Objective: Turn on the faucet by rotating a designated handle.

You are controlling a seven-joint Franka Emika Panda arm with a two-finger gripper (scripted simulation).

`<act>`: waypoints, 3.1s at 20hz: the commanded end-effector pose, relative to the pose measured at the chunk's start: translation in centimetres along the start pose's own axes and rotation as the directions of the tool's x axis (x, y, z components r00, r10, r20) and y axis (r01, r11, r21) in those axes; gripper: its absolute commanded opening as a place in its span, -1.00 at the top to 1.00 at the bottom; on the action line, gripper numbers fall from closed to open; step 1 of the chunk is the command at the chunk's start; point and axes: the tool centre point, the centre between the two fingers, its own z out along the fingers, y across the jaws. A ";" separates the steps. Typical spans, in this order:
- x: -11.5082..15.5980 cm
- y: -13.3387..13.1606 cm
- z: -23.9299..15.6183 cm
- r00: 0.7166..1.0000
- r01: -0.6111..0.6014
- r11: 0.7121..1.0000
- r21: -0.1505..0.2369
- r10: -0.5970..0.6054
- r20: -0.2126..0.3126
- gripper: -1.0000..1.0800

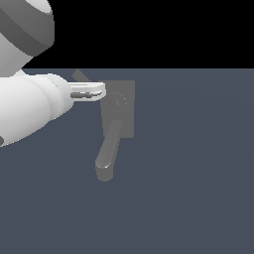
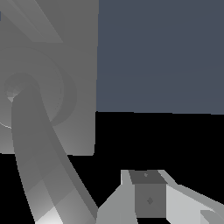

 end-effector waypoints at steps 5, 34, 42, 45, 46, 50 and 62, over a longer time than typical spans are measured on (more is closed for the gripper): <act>-1.9 -1.7 0.1 1.000 -0.003 1.000 0.001 0.003 0.008 1.00; -5.9 -9.8 0.0 1.000 -0.004 1.000 -0.001 0.004 0.011 1.00; -4.4 -11.0 -0.6 1.000 -0.007 1.000 -0.009 0.007 -0.018 1.00; -4.5 -12.2 -0.5 1.000 -0.006 1.000 -0.008 0.006 -0.012 1.00; -4.5 -12.6 -0.4 1.000 -0.006 1.000 -0.008 0.006 -0.010 1.00; -4.5 -14.2 -0.2 1.000 -0.006 1.000 -0.006 0.006 -0.002 1.00; -3.5 -17.6 -0.7 0.998 -0.056 0.998 0.027 0.055 0.032 1.00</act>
